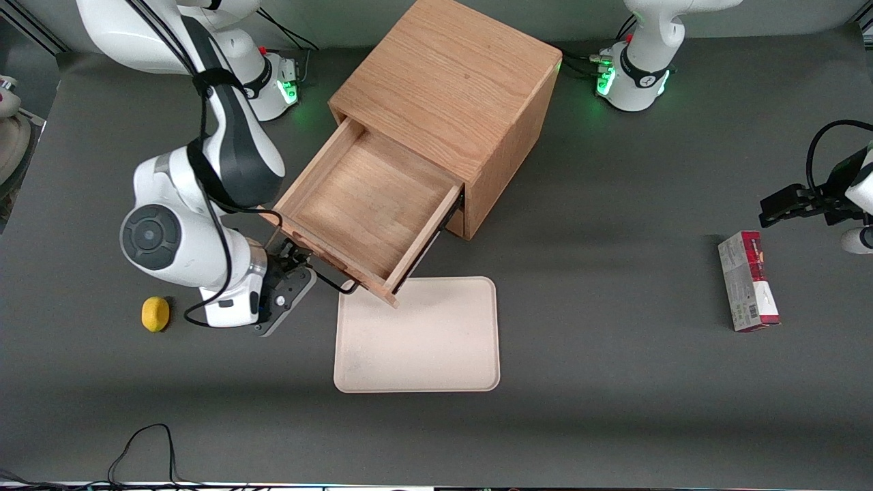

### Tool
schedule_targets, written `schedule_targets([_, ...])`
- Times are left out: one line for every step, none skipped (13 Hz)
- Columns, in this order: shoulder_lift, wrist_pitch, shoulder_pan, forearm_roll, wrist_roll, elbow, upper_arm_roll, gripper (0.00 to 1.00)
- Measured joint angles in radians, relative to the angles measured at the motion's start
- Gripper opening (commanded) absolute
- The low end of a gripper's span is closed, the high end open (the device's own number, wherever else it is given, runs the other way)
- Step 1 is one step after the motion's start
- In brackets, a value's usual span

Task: Open upper drawer

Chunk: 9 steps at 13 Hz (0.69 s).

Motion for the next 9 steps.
schedule_targets([-0.001, -0.027, -0.008, 0.000, 0.000, 0.027, 0.000, 1.00])
schedule_targets([-0.001, -0.057, -0.015, 0.000, 0.000, 0.056, -0.001, 1.00])
schedule_targets([-0.003, -0.085, -0.022, 0.000, 0.000, 0.084, -0.002, 1.00])
schedule_targets([-0.004, -0.112, -0.032, 0.000, 0.001, 0.111, -0.002, 1.00])
schedule_targets([-0.010, -0.133, -0.042, 0.000, 0.007, 0.135, -0.004, 1.00])
schedule_targets([-0.020, -0.148, -0.053, 0.000, 0.031, 0.153, -0.006, 1.00])
schedule_targets([-0.038, -0.155, -0.067, 0.000, 0.070, 0.164, -0.008, 1.00])
schedule_targets([-0.062, -0.158, -0.081, 0.000, 0.112, 0.168, -0.011, 1.00])
schedule_targets([-0.089, -0.169, -0.091, -0.001, 0.155, 0.169, -0.024, 1.00])
